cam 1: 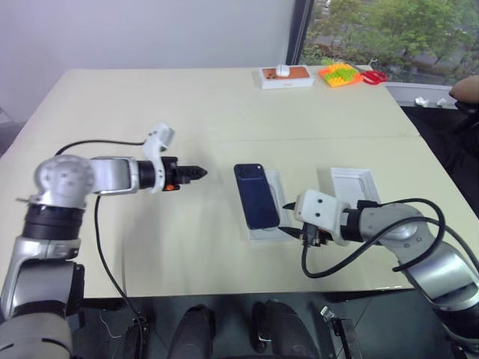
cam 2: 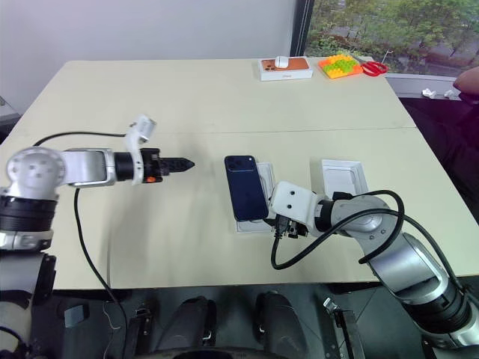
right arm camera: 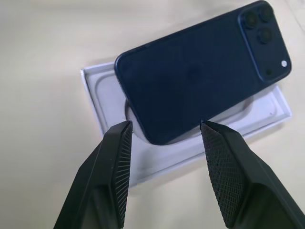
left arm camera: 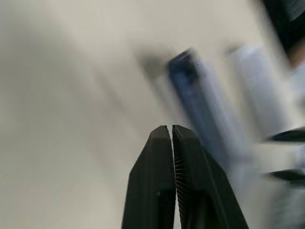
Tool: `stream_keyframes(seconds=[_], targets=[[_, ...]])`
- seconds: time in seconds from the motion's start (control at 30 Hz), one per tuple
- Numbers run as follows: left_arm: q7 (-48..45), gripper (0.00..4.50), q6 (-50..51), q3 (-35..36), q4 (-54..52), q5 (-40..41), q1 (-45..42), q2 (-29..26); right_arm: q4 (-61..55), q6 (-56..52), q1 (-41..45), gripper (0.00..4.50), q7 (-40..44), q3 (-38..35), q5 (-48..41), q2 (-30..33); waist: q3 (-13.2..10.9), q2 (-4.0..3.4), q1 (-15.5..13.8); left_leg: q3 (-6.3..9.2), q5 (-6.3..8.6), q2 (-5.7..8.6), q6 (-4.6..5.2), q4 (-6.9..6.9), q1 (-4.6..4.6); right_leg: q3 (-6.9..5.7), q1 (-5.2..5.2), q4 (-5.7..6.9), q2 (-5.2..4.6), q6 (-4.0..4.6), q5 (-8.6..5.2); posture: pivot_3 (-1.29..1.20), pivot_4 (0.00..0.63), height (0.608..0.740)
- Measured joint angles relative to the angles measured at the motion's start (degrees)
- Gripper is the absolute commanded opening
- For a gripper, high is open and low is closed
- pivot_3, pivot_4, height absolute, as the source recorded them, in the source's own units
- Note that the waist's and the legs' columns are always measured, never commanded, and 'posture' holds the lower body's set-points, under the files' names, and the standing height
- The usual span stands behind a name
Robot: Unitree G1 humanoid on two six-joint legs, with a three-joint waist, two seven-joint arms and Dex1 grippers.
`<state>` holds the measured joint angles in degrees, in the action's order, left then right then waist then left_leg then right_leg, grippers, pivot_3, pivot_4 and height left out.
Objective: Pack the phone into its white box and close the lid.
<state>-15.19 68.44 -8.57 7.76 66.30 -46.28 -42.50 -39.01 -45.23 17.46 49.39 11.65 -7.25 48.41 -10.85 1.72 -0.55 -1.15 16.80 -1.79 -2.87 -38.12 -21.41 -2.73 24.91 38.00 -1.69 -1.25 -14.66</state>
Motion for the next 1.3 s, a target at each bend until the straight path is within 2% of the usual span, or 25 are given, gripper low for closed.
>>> stream_keyframes(seconds=[0.2, 0.37, 0.7, 1.3], targets=[[-14.02, 0.07, -11.02, -9.93, 1.92, -19.81, -4.43, 5.04, 0.16, -0.12, 0.57, 2.35, -0.84, 0.02, 0.01, 0.03, 0.00, 0.00, -0.08, 0.00, 0.18, -0.01, 0.33, -0.01, -0.03, 0.00, 0.02, 0.00, 0.04, 0.00, 0.00, 0.00, 0.150, 0.740], [-20.37, 0.07, -14.68, -12.63, 6.15, -28.89, -7.53, 10.74, 0.23, -0.31, 0.62, 2.35, -1.88, 0.04, 0.04, 0.01, 0.00, 0.00, -0.02, -0.01, 0.36, -0.01, 0.65, -0.09, -0.06, 0.01, 0.02, -0.01, 0.05, -0.02, -0.01, 0.00, 0.150, 0.740], [-26.31, 0.07, -15.32, -12.59, 7.85, -36.95, -7.96, 17.24, 0.03, -0.93, -0.02, 2.35, -3.84, 0.31, 0.00, -0.06, 0.00, 0.00, 0.09, 0.01, 0.38, -0.03, 0.70, -0.09, -0.03, 0.01, 0.02, 0.02, 0.08, -0.02, -0.01, 0.00, 0.150, 0.740], [-32.44, 0.07, -15.24, -12.66, 5.45, -42.70, -5.09, 19.43, -0.05, -1.74, -2.20, 2.35, -5.79, 2.83, 0.07, -0.10, 0.00, 0.00, 0.00, 0.01, 0.39, -0.03, 0.72, -0.10, -0.03, 0.02, 0.02, 0.04, 0.08, -0.02, -0.01, 0.00, 0.150, 0.740]])
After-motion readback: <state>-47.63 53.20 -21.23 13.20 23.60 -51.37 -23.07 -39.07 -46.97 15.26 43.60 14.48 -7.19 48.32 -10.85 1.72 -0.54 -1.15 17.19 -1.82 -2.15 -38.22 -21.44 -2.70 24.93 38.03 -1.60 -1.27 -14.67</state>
